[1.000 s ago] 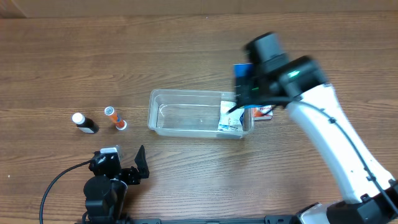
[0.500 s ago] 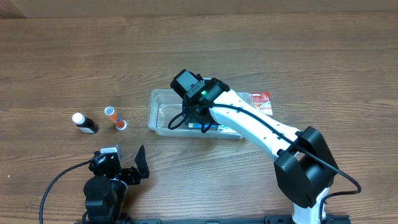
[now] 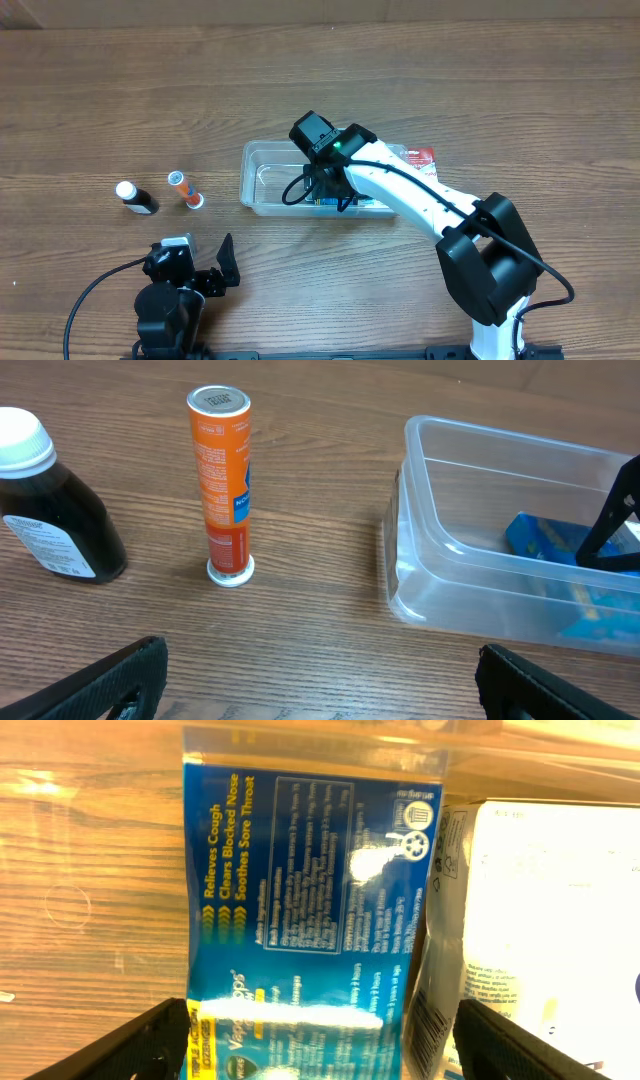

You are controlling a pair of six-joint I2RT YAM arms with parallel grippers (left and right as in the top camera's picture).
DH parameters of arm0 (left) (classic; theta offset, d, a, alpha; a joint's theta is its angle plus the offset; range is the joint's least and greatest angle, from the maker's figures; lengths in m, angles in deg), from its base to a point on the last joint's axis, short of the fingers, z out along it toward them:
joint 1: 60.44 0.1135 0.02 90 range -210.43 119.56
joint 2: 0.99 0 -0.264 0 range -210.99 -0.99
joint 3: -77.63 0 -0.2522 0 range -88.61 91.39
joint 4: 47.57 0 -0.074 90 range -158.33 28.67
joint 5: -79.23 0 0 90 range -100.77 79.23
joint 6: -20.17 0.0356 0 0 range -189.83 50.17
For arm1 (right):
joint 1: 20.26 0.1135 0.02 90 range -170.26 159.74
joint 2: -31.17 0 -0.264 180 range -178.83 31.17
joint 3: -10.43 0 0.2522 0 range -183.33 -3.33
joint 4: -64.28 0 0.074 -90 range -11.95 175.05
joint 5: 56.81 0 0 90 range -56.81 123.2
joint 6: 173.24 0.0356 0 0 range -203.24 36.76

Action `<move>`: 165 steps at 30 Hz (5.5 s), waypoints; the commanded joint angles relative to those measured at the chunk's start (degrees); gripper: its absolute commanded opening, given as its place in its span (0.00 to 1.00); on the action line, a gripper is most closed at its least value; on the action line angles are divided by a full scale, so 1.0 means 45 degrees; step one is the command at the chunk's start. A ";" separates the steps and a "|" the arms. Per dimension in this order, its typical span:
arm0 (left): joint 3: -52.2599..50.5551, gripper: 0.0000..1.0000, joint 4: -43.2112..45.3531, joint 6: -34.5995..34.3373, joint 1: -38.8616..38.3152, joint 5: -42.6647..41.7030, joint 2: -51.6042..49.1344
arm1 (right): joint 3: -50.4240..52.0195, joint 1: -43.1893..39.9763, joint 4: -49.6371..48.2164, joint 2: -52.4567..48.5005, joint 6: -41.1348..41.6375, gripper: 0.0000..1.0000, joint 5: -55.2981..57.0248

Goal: Pack container

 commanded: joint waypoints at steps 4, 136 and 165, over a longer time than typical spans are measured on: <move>-0.0044 1.00 0.0044 0.0291 -0.0083 0.0141 0.0126 | -0.1481 -0.0316 0.1311 0.3342 -0.0607 0.95 0.1438; -0.0044 1.00 0.0044 0.0291 -0.0083 0.0141 0.0126 | -0.2667 0.0797 -0.0403 0.1224 0.0155 0.93 -0.0379; 1.5664 1.00 -0.6980 0.0267 -0.0068 0.1554 -1.2327 | -0.2696 -0.9641 0.4813 0.7694 0.0083 1.00 -0.0869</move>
